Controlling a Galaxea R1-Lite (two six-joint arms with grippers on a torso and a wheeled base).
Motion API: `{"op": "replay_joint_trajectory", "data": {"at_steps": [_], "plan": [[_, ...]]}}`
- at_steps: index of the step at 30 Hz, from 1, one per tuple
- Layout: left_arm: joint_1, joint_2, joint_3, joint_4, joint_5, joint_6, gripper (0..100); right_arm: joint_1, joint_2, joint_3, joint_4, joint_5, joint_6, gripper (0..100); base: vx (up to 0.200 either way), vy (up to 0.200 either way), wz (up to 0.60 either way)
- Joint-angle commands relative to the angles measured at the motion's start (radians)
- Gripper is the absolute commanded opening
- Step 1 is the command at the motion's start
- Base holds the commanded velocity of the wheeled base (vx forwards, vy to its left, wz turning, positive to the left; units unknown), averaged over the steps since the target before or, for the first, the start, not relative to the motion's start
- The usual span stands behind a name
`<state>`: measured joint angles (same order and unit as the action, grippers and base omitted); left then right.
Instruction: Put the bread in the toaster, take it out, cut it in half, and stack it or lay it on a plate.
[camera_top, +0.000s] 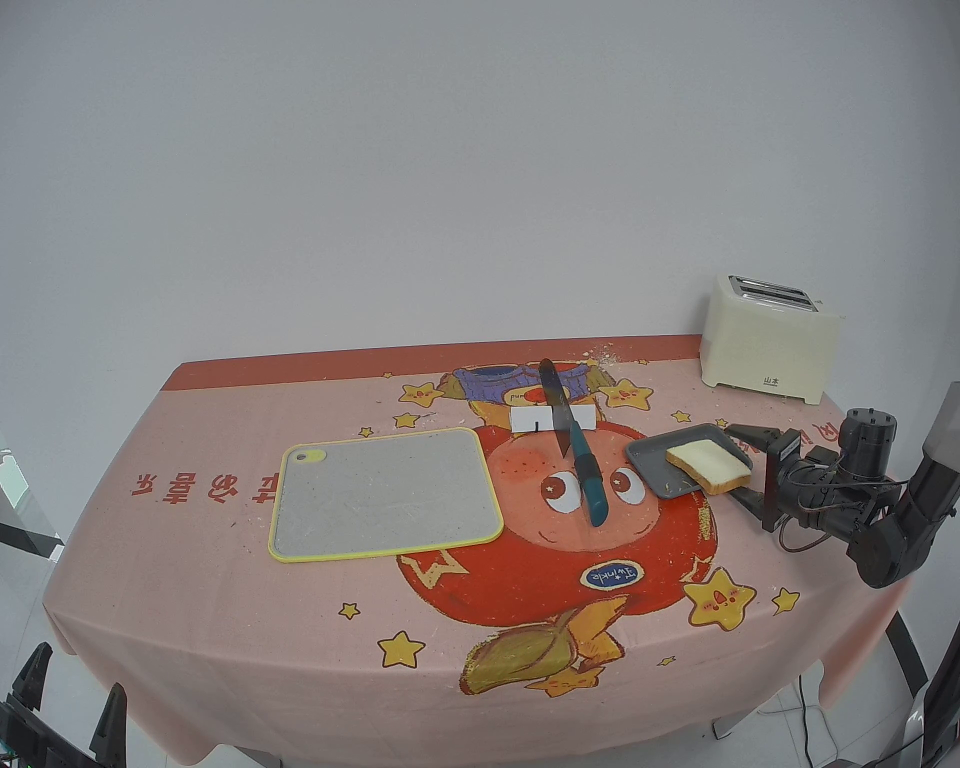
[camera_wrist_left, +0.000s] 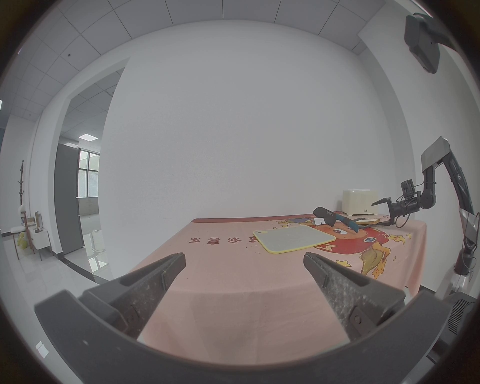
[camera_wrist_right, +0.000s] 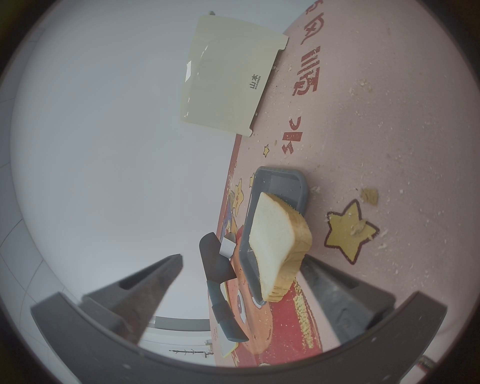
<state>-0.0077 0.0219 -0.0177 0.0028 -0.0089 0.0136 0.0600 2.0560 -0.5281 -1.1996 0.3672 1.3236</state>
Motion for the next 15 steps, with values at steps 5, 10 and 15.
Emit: {"op": "replay_joint_trajectory", "data": {"at_steps": [5,10,15], "plan": [[0.0,0.0,0.018,0.0,0.0,0.0,100,0.004,-0.002,0.03,0.0,0.001,-0.001,0,0.0,0.0,0.0],[0.0,0.0,0.018,0.0,0.0,0.0,100,0.007,-0.005,0.039,0.0,-0.002,-0.004,0,0.0,0.0,0.0],[0.0,0.0,0.018,0.0,0.0,0.0,100,0.023,-0.046,0.04,0.0,-0.007,-0.009,0,0.0,0.0,0.0]]}}
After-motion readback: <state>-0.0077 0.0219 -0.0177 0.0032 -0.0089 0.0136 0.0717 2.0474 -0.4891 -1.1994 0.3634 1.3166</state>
